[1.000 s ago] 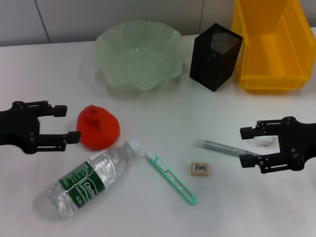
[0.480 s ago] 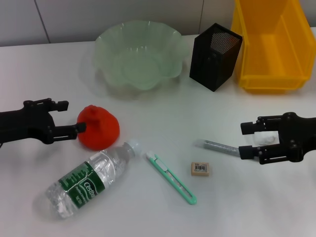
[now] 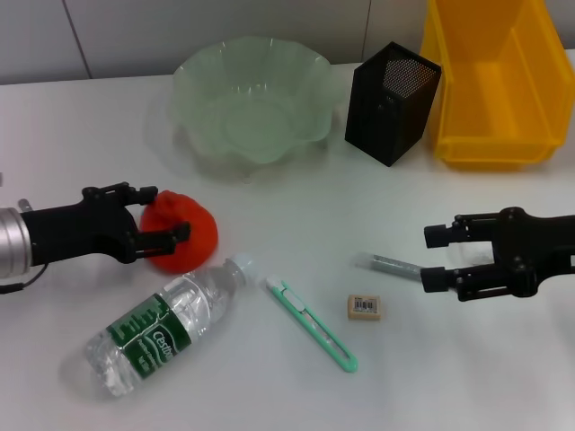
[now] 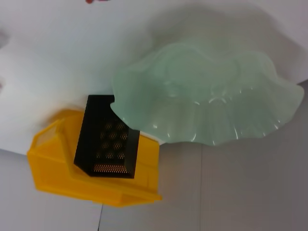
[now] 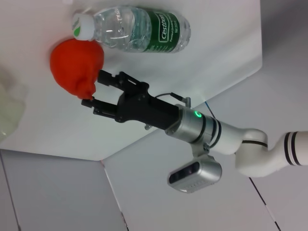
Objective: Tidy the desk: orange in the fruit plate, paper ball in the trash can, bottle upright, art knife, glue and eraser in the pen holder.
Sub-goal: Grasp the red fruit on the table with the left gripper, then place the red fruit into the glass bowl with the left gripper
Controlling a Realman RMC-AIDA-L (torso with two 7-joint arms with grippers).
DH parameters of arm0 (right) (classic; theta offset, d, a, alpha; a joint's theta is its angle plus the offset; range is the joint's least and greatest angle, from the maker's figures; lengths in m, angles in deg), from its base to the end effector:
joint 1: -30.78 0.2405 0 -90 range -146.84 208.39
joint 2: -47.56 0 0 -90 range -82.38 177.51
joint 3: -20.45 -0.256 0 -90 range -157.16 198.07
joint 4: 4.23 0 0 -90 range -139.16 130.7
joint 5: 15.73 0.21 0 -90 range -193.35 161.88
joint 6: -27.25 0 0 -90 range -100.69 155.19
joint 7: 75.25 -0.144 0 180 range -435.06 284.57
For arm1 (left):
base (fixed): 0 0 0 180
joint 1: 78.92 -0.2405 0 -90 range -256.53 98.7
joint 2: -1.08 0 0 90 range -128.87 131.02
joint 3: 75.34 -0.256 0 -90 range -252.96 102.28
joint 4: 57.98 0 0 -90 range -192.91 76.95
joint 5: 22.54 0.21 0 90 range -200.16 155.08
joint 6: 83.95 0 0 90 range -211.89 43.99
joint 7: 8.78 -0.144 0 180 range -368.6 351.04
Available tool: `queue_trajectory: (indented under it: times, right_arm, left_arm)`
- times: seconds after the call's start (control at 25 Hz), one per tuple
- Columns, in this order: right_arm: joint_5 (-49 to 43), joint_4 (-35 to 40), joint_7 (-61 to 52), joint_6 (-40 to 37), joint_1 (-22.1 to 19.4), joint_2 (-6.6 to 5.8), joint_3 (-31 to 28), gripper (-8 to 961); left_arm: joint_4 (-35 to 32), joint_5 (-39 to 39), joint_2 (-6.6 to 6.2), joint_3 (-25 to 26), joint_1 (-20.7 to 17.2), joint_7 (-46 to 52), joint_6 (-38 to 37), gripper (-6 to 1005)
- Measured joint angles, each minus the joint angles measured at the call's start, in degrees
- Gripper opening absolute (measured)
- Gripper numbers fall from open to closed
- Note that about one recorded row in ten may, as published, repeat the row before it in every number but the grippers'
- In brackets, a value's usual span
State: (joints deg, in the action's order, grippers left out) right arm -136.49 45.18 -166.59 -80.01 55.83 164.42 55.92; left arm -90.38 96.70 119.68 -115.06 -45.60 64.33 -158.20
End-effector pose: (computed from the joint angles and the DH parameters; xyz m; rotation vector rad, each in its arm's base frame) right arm 0.2763 0.2874 0.0494 -2.8542 0.8072 0.6634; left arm -0.2834 0.3560 -0.0164 -2.6402 -0.5625 -0.4241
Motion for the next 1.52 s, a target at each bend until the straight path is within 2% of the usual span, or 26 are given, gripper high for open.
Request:
queue_trajectory:
  times: [0.2,0.6,0.88,0.96,1.36,1.52]
  right_arm:
    - [0.0,-0.4,0.0,0.3,-0.2,0.70,0.1,740]
    - [-0.3,-0.5,0.0,0.8,-0.7,1.53,0.2,735]
    - [-0.3,-1.4,-0.1,0.7,-0.8,1.64,-0.1,732]
    - [-0.3,-1.5,-0.1,0.6,-0.8,1.64,-0.1,731]
    - [-0.1,-1.6,-0.1,0.2,-1.2,1.64,-0.3,727]
    - [0.0,-1.5,-0.1,-0.2,-2.0,1.79,-0.3,725]
  left_arm:
    - [4.1,-1.5,0.10,0.0,1.3,-3.3,3.9,813]
    - [6.3,-4.8,0.19,-0.1,1.9,-7.1,5.6,813]
    - [6.5,-4.9,0.39,-0.7,1.2,-7.9,5.7,625]
    - [6.5,-5.0,0.42,-0.7,1.1,-8.0,5.6,396]
    - [4.5,-11.1,0.02,-0.6,-1.0,-8.8,0.1,176]
    - [3.2,-11.7,0.02,-0.5,-1.1,-7.8,-1.2,137]
